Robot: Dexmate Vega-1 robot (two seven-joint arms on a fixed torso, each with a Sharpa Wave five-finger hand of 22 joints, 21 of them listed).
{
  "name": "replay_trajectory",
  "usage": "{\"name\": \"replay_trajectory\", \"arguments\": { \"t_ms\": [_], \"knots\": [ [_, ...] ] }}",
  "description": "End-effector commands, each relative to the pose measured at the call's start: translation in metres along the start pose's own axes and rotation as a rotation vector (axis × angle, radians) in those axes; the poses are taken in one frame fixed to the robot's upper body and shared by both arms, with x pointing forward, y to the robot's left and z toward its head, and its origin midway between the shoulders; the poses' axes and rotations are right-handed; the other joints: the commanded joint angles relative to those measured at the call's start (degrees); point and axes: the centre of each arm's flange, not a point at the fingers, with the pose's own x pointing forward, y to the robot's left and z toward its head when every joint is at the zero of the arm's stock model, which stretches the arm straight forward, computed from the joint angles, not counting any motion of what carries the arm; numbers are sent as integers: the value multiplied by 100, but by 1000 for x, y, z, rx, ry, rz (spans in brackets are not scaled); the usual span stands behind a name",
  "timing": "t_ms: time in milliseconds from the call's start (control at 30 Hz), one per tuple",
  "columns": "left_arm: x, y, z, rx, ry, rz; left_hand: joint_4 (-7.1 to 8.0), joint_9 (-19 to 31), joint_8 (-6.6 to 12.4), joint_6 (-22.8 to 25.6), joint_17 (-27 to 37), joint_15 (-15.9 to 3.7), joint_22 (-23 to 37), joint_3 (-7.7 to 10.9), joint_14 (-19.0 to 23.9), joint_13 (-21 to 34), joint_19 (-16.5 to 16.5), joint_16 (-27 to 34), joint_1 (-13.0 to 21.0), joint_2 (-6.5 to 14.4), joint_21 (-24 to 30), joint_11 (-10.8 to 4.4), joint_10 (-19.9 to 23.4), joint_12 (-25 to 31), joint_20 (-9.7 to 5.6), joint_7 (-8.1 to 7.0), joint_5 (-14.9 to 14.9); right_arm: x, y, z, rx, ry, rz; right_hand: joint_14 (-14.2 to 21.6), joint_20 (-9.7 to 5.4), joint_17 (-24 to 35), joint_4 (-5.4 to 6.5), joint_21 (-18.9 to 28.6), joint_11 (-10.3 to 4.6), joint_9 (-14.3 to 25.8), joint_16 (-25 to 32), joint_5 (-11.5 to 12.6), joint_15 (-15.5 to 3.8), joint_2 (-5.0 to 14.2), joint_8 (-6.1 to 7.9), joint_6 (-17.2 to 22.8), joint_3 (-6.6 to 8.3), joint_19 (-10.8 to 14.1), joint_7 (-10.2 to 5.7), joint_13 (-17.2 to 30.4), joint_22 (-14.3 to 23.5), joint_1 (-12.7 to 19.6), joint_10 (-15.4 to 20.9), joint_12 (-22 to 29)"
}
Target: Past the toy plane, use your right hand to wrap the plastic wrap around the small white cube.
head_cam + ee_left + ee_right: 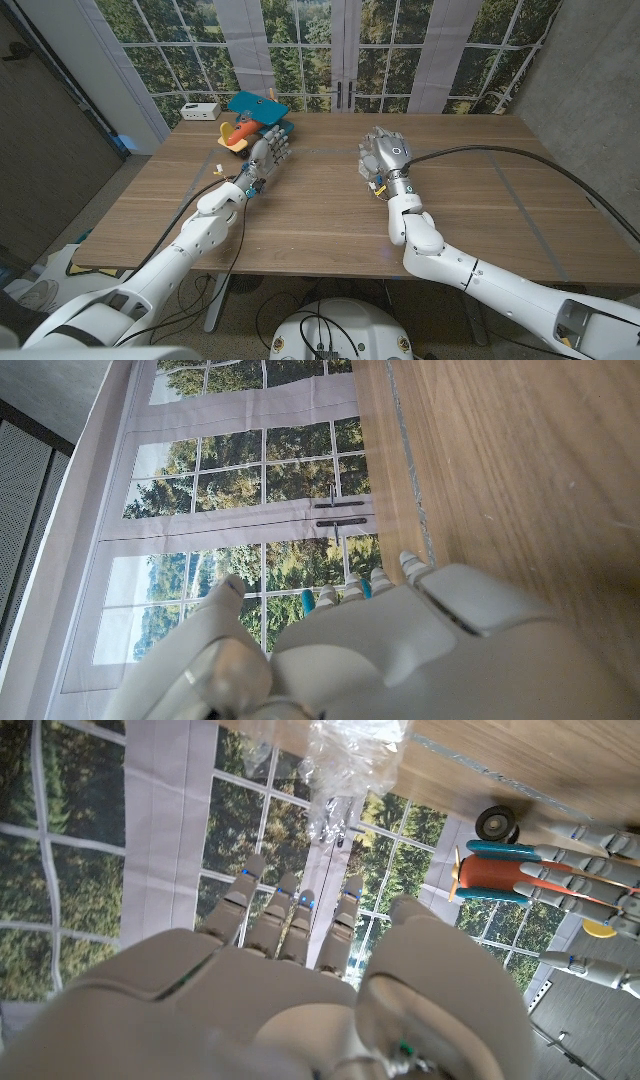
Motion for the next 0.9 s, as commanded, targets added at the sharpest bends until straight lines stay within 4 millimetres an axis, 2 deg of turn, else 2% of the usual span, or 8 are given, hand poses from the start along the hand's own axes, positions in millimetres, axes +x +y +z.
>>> {"name": "replay_trajectory", "arguments": {
  "t_ms": [33, 200, 333, 533, 633, 767, 833, 900],
  "knots": [
    [-6, 2, 1, 3, -4, 12, -20, 16, 16, -831, 11, 7, 18, 26, -1025, 23, -48, 9, 70, 27, 33, 4, -1193, -2, 40, -40, -7, 20, -1, 5, 73, 2, 225, -223, 93, -3, -16, -92, 84, 4, -11, 30, 174, -41, 8, -77, -89, -190, -10, -7, 8, -203, -116, 51],
    [-7, 2, 1, 4, -4, 17, -25, 16, 17, -829, 10, 8, 19, 34, -1029, 23, -52, 7, 79, 39, 31, -6, -1202, -5, 40, -70, -8, 30, 2, 4, 7, 6, 284, -262, 129, -15, -29, -120, 83, -3, 32, 37, 159, -93, 70, 41, -167, -219, -5, -14, 12, -350, 55, 145],
    [-7, 2, 1, 4, -3, 16, -29, 17, 17, -829, 10, 13, 19, 41, -1031, 23, -52, 6, 86, 48, 31, 5, -1206, -6, 43, -101, -9, 36, 3, 8, -40, 10, 291, -465, 112, -100, -283, -148, -2, -11, -8, 79, 131, -121, 108, 136, -106, -221, -53, -30, 12, -170, -192, 77],
    [-8, 2, 1, 4, -4, 18, -35, 17, 15, -835, 10, 14, 19, 49, -1034, 23, -55, 5, 95, 57, 30, -4, -1210, -7, 38, -117, -10, 45, 2, 12, -122, 46, 289, -720, 120, -126, -349, -268, 20, -15, 8, 74, 232, -30, 198, 466, -105, -451, -71, -49, 16, -225, -410, 69],
    [-9, 3, 2, 4, -6, 23, -39, 17, 14, -837, 9, 18, 19, 53, -1033, 23, -55, 6, 100, 61, 31, 2, -1208, -6, 43, -120, -11, 44, 2, 12, -157, 73, 248, -706, 116, -131, -311, -285, -5, -17, 79, 58, 210, -21, 128, 391, -170, -448, 276, -57, 20, -393, -157, 191],
    [-9, 3, 3, 6, -7, 26, -45, 17, 13, -841, 9, 19, 19, 59, -1032, 23, -57, 6, 107, 64, 30, -1, -1205, -4, 42, -119, -13, 41, 2, 10, -174, 94, 196, -222, 46, -186, -381, -285, -156, -22, 308, 79, -168, 64, 322, 1151, -167, -328, 717, -56, 18, -501, 597, 432],
    [-8, 2, 3, 8, -7, 21, -48, 17, 14, -841, 9, 20, 19, 61, -1031, 23, -56, 7, 111, 65, 30, 0, -1214, -7, 41, -123, -14, 39, 2, 9, -199, 111, 181, 165, -14, -205, -474, -256, -290, -30, 471, 93, -392, 115, 239, 1181, -111, -166, 1007, -24, 14, -483, 1224, 631],
    [-6, 2, 3, 8, -7, 16, -50, 17, 13, -844, 9, 19, 19, 62, -1031, 23, -55, 7, 114, 66, 31, 5, -1209, -4, 41, -126, -15, 39, 2, 8, -214, 119, 193, 227, -29, -201, -502, -263, -299, -29, 501, 91, -452, 114, 233, 1234, -110, -151, 1098, 2, 13, -492, 1487, 730]
  ]
}}
